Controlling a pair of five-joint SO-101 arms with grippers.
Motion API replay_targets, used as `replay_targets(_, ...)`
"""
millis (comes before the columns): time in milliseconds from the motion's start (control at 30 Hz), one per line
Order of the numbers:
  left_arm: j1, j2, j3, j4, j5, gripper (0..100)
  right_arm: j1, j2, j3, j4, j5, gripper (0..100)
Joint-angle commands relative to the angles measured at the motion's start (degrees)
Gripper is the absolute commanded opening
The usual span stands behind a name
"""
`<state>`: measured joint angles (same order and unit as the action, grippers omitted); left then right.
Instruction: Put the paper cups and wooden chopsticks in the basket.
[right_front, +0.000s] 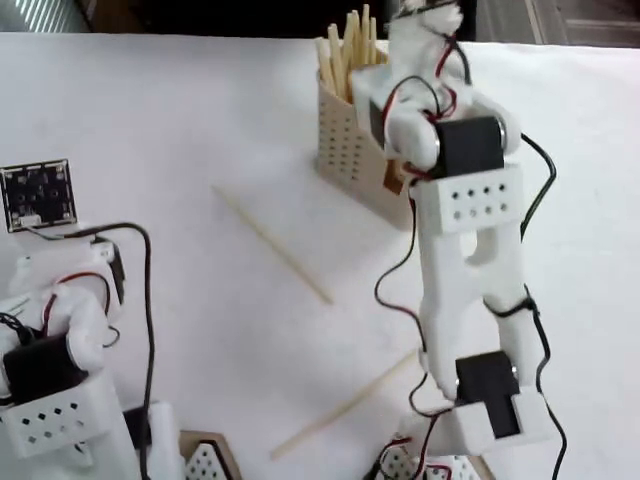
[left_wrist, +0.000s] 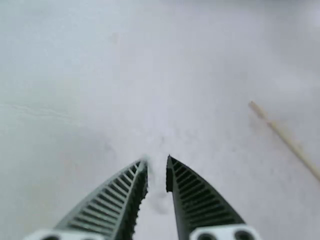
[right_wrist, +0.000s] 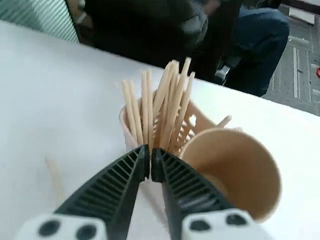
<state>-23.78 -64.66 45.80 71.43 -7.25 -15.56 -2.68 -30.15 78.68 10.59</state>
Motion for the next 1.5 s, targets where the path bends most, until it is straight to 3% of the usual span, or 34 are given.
replay_targets(0, -0.57, -0.84, -0.35, -1.23, 0.44, 8, -0.92, -4.18, -0.79, 9.19, 4.13, 1.8)
replay_targets(133, -0.57, -0.84, -0.35, -1.23, 0.44, 8, -1.54, -4.53, -0.62, 19.82, 11.08, 1.8)
replay_targets(667, -0.57, -0.84, -0.26, -1.23, 0.35, 8, -4.0, -17.71, 46.51, 19.47, 39.47, 2.4)
replay_targets(833, -0.57, -0.84, -0.26, -1.23, 0.26, 8, -4.18, -19.12, 61.1, 19.3, 55.21, 16.7)
replay_targets(967, -0.57, -0.84, -0.26, -1.23, 0.26, 8, -4.97, -19.21, 70.15, 14.11, 63.65, 18.7)
replay_targets(1300, -0.57, -0.84, -0.18, -1.32, 0.26, 8, -18.15, -19.21, 90.73, -4.7, 65.05, 18.7)
replay_targets(1467, -0.57, -0.84, -0.18, -1.32, 0.26, 8, -20.7, -19.21, 96.18, -13.58, 65.05, 18.6)
